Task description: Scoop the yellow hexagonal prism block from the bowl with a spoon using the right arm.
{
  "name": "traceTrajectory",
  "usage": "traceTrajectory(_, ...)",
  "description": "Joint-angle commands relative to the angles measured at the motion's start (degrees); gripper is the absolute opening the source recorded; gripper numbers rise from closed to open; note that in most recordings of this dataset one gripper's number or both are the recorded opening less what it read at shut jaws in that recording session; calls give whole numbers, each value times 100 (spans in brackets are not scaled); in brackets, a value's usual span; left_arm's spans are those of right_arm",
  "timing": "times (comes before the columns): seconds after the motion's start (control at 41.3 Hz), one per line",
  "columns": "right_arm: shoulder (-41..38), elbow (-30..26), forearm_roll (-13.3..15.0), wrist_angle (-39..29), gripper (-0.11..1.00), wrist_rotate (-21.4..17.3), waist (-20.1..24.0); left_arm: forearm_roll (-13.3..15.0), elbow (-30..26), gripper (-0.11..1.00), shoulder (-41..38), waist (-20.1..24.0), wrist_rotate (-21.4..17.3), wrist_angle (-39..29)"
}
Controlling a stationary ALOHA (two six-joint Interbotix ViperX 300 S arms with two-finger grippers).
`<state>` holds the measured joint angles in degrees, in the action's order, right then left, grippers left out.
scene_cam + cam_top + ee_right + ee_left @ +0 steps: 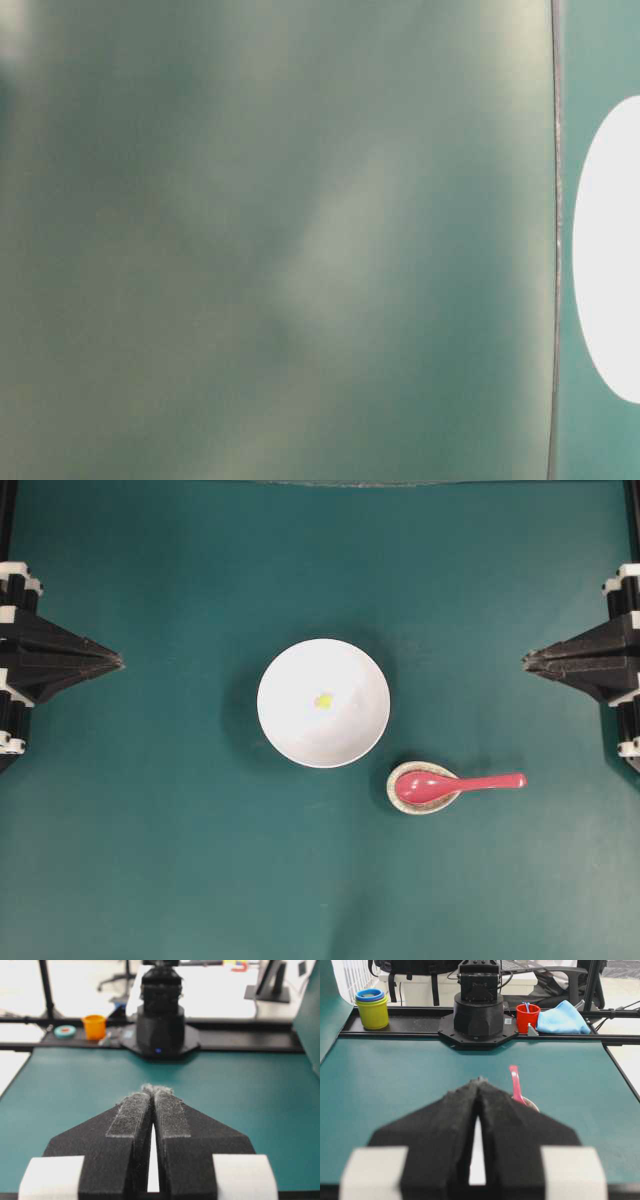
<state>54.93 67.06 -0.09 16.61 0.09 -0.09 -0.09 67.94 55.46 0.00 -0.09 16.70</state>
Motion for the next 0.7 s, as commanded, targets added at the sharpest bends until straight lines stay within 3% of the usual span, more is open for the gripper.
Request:
traceTrajectory(0.0,-26,-105,0,35,0,-9,-35,-62,-176,-1,-114,18,-18,-9)
traceTrajectory(0.218,-97,-132,0,35,7,-9,-35,-62,-167,2,-167,9,-18,-18)
traceTrajectory(0.509,-97,-132,-9,-18,56,-18,-35,-62,-167,2,-167,9,-18,-18)
traceTrajectory(0.678,-97,-141,0,-185,63,-35,-35,-62,-167,2,-167,9,-18,-18)
